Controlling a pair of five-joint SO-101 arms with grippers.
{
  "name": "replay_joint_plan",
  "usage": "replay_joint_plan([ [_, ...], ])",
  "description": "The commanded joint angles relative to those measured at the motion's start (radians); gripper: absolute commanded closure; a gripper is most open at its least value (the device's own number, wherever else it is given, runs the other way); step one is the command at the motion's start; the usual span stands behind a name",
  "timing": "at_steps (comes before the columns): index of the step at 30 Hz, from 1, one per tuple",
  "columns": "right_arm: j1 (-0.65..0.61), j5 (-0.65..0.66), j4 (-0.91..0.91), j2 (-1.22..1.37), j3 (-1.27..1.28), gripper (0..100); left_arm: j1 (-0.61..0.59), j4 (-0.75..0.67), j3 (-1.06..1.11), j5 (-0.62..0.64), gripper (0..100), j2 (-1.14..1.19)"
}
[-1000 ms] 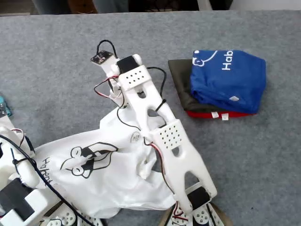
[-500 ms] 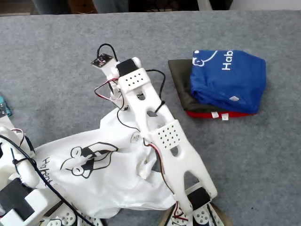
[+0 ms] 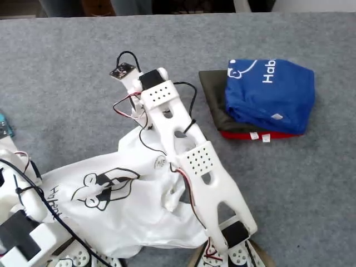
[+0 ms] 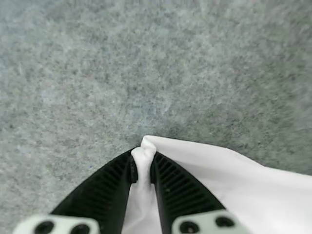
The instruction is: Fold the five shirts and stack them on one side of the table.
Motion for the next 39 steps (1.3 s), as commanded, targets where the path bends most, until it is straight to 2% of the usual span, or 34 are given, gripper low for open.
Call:
replay_joint_plan([
  [1,-0.015,-0.002,0.003,-0.004,-0.004,98.7,0.028,-0.018,-0.001,0.006,97,-0.025],
  [16,-0.011,-0.003,0.023,-0.073,-0.03,98.7,0.047,-0.017,-0.031,0.006,97,-0.086],
  [31,-0.011,-0.005,0.023,-0.579,-0.022,98.7,0.054,-0.009,-0.028,0.005,97,-0.905],
  [39,-0.011,-0.005,0.023,-0.854,-0.022,98.7,0.054,0.141,-0.143,0.008,97,-1.08],
])
